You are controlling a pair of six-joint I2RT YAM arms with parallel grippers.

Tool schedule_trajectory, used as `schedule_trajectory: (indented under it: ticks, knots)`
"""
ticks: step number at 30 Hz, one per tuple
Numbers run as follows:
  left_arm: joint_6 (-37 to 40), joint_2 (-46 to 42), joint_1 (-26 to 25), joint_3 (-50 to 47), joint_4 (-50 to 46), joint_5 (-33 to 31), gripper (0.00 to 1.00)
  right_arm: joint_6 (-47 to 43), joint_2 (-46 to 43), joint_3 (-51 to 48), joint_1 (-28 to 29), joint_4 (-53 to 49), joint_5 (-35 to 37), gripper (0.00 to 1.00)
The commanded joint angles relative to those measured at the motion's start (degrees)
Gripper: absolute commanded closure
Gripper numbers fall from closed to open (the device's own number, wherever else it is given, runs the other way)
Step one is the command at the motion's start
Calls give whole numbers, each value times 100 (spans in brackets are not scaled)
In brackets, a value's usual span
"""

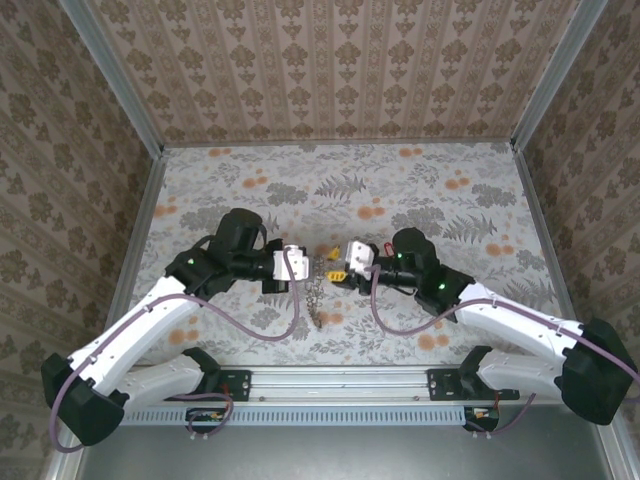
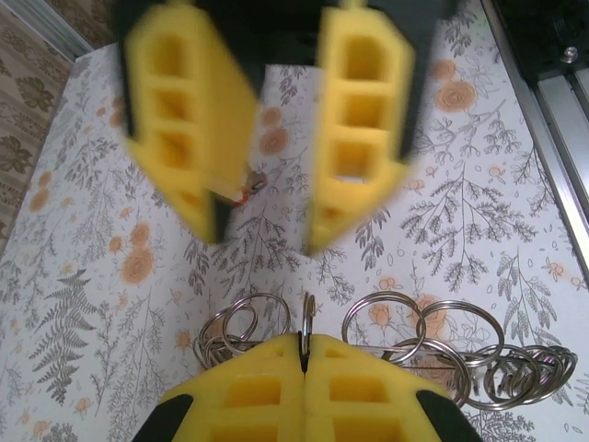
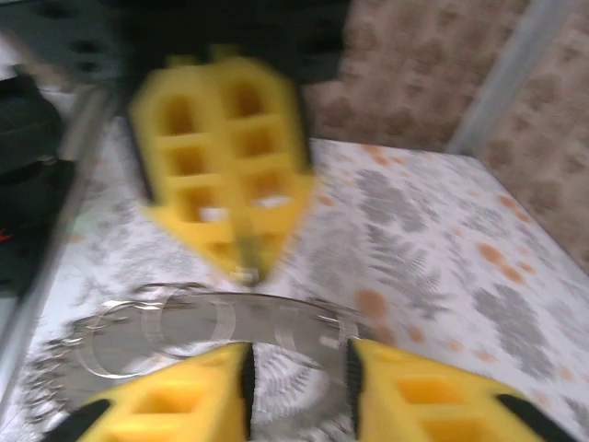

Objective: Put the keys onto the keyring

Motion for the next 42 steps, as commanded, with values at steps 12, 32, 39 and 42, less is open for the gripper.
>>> schedule_trajectory:
  ticks: [12,32,39,42]
  knots:
    - [583,1083,109,605,-254,284,100,4787,1892,1741,-2212,-5007,2210,59]
    - [-14,1613,792,199,793,1504,100,2805,4226,3253,-1871,-6056,3198,64]
    - [-99,1667,792,148,887,1577,100,2820,4440,3445,-1678,-5985,3080,64]
    - [-112,1681,797,137,901,1578,100,2931,4493,3495,-1639,-5990,3040,63]
